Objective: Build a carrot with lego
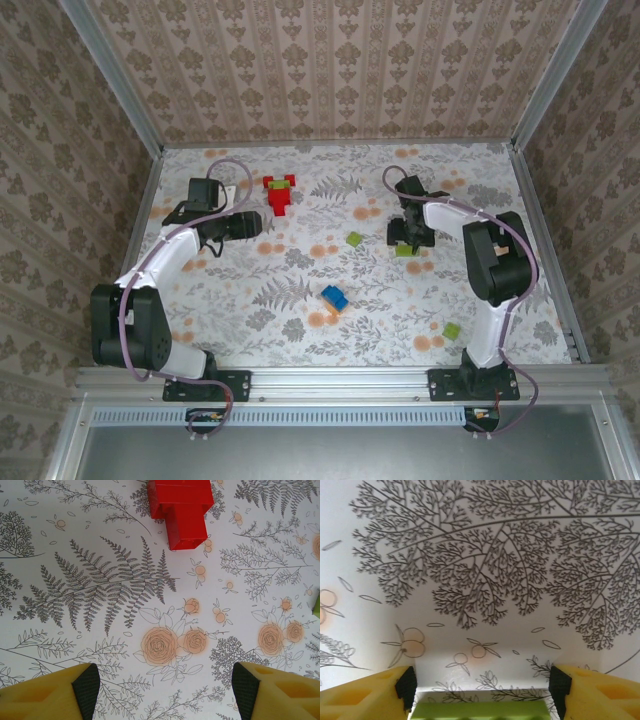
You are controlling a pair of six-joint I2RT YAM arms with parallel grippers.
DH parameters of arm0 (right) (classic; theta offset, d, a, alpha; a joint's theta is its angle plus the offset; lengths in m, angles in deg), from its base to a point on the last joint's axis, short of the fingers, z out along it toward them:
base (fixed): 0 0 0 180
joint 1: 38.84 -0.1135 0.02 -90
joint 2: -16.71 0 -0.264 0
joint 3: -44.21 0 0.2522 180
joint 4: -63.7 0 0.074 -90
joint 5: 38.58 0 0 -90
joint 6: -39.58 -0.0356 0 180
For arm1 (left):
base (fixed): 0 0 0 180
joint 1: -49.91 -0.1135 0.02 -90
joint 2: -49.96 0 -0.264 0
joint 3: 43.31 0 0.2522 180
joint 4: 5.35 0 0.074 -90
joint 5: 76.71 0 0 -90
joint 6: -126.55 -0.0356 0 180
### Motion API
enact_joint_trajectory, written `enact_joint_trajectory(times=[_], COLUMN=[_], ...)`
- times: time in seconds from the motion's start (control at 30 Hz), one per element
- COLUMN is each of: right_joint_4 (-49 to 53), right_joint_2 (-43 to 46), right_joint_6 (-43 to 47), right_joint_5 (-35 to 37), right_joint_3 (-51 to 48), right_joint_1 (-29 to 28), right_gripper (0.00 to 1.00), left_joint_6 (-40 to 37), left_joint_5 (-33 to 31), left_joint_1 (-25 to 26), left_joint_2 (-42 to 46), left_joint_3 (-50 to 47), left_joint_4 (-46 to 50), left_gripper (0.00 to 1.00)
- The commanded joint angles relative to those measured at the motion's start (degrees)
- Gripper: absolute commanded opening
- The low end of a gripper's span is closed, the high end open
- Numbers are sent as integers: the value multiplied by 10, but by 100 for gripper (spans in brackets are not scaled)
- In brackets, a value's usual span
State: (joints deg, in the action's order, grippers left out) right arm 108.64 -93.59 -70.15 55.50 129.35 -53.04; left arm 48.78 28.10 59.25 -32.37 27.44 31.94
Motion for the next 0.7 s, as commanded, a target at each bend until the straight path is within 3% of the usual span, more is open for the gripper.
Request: enact_joint_trajectory(times=[0.0,0.4,0.67], right_joint_4=[-38,21,42], right_joint_2=[-13,51,107], right_joint_6=[-2,9,6], right_joint_5=[-41,-60,-35], right_joint_3=[-1,-43,-104], right_joint_1=[-5,-17,-27], right_gripper=[73,72,72], left_joint_6=[-7,-6,-6], left_joint_5=[4,7,8], left_joint_1=[2,3,3], left_joint_2=[18,11,14], left_joint_3=[2,4,3], left_joint_4=[-3,-7,-6], left_gripper=[73,73,73])
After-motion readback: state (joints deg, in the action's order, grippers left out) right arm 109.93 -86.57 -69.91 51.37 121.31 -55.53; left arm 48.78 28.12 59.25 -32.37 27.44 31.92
